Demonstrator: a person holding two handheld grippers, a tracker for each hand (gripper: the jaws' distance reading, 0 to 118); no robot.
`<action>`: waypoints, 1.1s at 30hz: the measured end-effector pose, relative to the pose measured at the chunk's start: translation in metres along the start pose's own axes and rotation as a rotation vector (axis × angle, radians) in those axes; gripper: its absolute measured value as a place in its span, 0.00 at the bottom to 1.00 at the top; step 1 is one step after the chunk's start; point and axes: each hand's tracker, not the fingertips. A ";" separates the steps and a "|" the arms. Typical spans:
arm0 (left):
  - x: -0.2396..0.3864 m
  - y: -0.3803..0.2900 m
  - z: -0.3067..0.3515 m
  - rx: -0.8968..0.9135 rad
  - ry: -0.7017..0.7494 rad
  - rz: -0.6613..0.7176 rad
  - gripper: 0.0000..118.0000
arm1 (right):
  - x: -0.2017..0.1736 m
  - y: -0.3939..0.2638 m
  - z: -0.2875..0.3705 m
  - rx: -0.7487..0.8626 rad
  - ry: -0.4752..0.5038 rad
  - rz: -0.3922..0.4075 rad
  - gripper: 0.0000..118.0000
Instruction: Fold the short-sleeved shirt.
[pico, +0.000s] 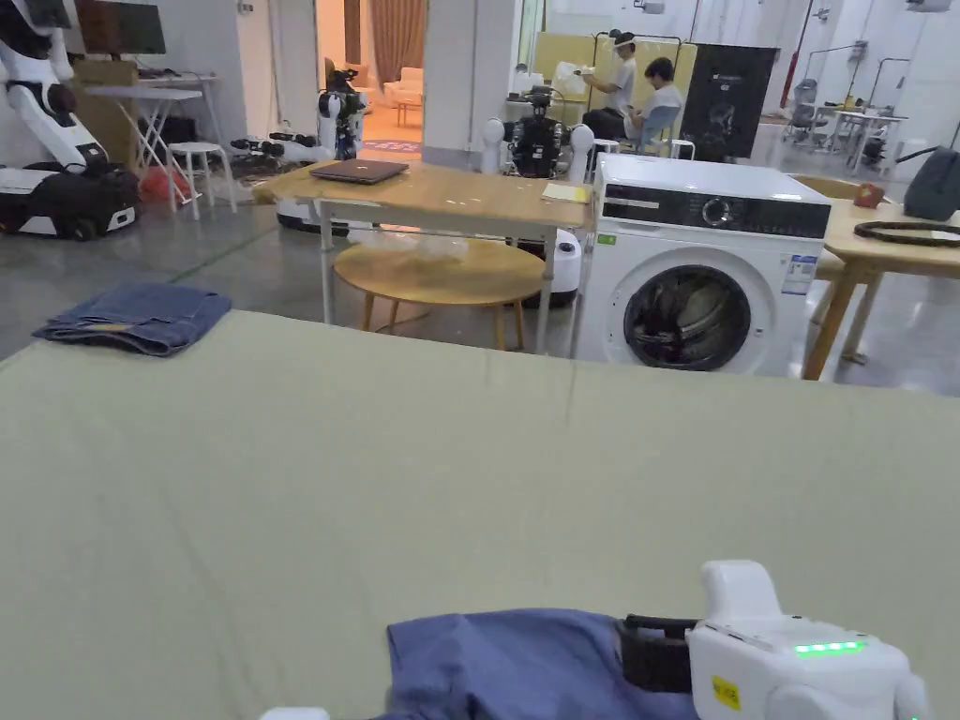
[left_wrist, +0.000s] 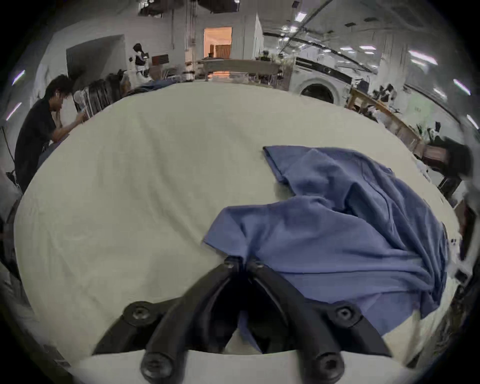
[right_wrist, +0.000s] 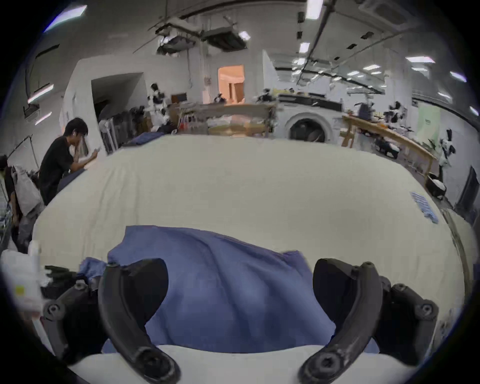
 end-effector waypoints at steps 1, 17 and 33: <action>-0.002 -0.002 0.000 0.001 -0.007 -0.001 0.00 | -0.008 0.004 -0.022 -0.044 0.000 0.016 0.95; -0.014 -0.003 0.006 0.018 -0.066 0.102 0.00 | -0.025 -0.004 -0.029 -0.113 -0.017 -0.118 0.00; -0.032 0.105 0.242 0.712 -0.151 0.177 0.00 | 0.130 0.011 0.354 0.828 -0.068 -0.507 0.00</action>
